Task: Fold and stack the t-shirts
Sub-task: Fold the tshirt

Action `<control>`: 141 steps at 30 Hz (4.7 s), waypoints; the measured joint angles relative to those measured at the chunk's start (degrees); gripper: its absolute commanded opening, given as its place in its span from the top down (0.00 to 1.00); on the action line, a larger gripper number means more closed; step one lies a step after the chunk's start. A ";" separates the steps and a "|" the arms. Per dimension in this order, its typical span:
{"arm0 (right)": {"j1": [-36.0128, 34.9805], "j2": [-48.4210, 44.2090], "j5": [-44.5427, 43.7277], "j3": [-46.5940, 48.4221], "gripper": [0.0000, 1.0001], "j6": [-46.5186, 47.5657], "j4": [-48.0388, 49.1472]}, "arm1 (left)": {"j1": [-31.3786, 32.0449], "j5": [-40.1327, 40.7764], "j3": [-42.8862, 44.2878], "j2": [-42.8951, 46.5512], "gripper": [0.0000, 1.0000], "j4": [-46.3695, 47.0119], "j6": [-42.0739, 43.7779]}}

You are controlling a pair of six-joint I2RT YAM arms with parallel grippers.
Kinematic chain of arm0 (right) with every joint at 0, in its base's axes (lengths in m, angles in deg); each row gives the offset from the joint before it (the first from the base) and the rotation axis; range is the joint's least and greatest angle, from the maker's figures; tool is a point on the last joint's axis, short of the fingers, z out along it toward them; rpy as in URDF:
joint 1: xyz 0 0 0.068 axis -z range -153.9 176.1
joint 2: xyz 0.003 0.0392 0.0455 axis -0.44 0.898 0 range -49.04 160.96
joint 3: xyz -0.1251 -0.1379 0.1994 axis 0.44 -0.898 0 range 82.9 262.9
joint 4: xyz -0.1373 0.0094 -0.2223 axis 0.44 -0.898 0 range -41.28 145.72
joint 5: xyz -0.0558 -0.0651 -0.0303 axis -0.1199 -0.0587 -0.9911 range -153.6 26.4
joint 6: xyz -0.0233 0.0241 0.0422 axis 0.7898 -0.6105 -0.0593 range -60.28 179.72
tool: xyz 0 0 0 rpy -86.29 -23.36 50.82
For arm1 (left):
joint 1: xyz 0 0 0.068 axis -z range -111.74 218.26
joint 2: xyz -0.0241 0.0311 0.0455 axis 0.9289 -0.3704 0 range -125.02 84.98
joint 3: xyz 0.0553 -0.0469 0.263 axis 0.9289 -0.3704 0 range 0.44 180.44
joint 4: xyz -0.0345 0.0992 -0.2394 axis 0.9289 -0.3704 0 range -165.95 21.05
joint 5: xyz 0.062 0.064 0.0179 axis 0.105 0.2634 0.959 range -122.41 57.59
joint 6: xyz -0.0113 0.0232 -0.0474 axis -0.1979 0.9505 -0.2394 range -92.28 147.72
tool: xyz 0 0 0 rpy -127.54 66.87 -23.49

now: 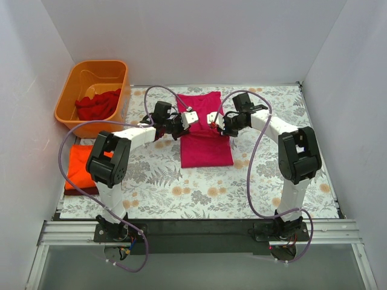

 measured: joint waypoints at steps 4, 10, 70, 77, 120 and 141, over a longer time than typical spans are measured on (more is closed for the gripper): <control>0.81 2.16 0.00 2.03 0.99 0.37 0.04 | -0.31 0.04 1.46 -2.05 1.00 0.04 0.74; 1.51 3.28 0.11 3.43 0.93 0.98 0.02 | -0.31 0.33 1.86 -3.56 1.00 0.04 1.16; -6.69 -15.06 -6.84 -24.59 0.60 -4.17 1.38 | 6.99 2.25 -21.55 14.05 0.73 -7.30 2.45; -5.90 -16.15 -6.67 -22.60 0.55 -3.91 0.83 | 6.99 2.71 -21.75 13.86 0.76 -6.34 3.06; -5.68 -14.56 -9.09 -28.00 0.99 -3.54 9.22 | 6.95 2.75 -21.33 13.46 1.00 -5.92 2.51; -5.44 -23.17 -8.63 -19.17 0.99 -9.75 -3.72 | 4.04 -0.15 -15.63 24.96 1.00 -17.22 -1.49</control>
